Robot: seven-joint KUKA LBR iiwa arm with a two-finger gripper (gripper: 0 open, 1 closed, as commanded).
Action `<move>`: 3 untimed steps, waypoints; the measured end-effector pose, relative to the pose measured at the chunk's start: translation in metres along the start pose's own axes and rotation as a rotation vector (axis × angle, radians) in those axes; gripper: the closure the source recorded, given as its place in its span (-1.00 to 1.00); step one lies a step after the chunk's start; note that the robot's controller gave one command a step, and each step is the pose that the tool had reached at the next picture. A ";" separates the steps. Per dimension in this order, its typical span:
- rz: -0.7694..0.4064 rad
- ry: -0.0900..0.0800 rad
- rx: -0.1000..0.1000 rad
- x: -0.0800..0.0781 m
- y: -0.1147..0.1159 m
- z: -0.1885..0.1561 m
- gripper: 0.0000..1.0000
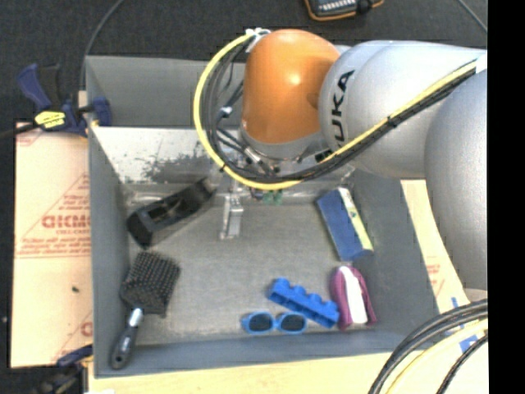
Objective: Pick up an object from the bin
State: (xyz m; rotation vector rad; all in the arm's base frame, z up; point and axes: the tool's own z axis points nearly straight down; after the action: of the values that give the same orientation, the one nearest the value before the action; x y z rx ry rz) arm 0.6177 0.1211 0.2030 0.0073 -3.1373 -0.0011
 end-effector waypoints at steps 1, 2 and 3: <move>0.004 -0.006 -0.001 -0.001 -0.001 -0.005 -1.00; -0.153 -0.023 -0.002 -0.042 0.033 0.129 -1.00; -0.237 -0.018 -0.001 -0.035 0.044 0.045 -1.00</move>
Offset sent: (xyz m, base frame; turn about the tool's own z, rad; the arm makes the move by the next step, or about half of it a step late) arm 0.0360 0.0347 -0.1330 -0.1546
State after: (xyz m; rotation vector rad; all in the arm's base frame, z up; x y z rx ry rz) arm 0.6518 0.1649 0.1580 0.3807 -3.1320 -0.0031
